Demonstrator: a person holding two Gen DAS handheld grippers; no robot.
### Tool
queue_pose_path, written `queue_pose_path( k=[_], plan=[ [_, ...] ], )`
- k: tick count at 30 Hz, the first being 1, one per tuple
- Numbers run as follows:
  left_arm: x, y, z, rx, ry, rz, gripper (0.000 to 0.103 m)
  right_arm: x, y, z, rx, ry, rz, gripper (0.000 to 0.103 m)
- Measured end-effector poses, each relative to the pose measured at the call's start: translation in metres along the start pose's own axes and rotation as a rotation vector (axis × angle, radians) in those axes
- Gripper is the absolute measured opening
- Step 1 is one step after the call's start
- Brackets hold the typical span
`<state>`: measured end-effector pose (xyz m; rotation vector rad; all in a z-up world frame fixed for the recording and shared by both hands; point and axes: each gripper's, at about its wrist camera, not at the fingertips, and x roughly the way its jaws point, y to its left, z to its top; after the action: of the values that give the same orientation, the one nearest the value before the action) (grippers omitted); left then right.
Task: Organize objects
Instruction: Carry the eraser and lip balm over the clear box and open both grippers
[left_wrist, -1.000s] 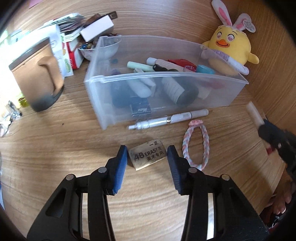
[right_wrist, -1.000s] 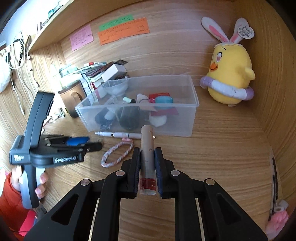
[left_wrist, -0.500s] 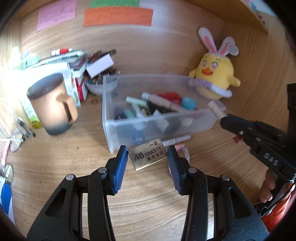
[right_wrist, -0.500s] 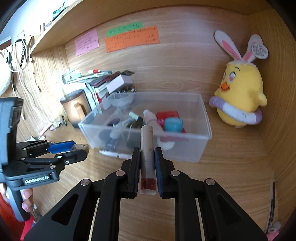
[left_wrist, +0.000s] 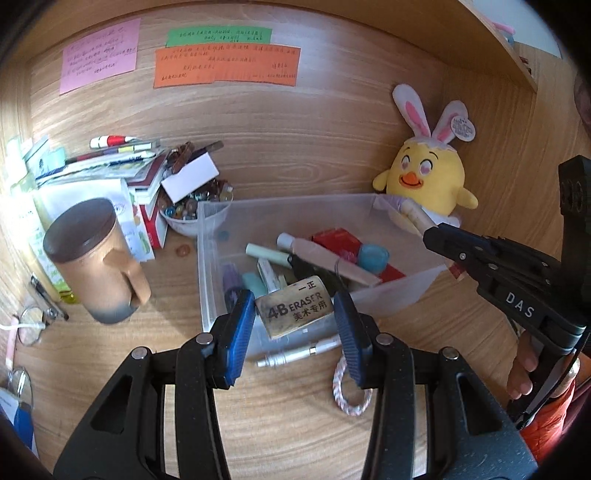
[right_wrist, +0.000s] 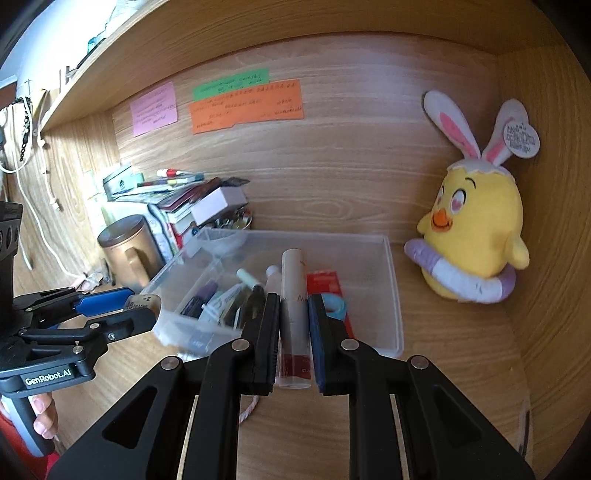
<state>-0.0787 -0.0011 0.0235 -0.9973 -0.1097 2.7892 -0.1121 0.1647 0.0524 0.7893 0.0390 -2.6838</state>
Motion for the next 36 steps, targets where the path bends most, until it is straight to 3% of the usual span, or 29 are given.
queue_pose_path(
  k=[10, 24, 36],
  plan=[
    [0.029, 0.015, 0.020, -0.037, 0.024, -0.007, 0.044, 0.032, 0.005, 0.021, -0.012, 0.028, 0.011, 0.014],
    [0.063, 0.023, 0.012, -0.016, 0.072, -0.002, 0.044, 0.086, 0.008, -0.001, -0.027, 0.175, -0.005, 0.014],
    [0.061, 0.021, 0.009, 0.007, 0.065, 0.014, 0.045, 0.093, 0.016, -0.004, -0.053, 0.200, -0.008, 0.018]
  ],
)
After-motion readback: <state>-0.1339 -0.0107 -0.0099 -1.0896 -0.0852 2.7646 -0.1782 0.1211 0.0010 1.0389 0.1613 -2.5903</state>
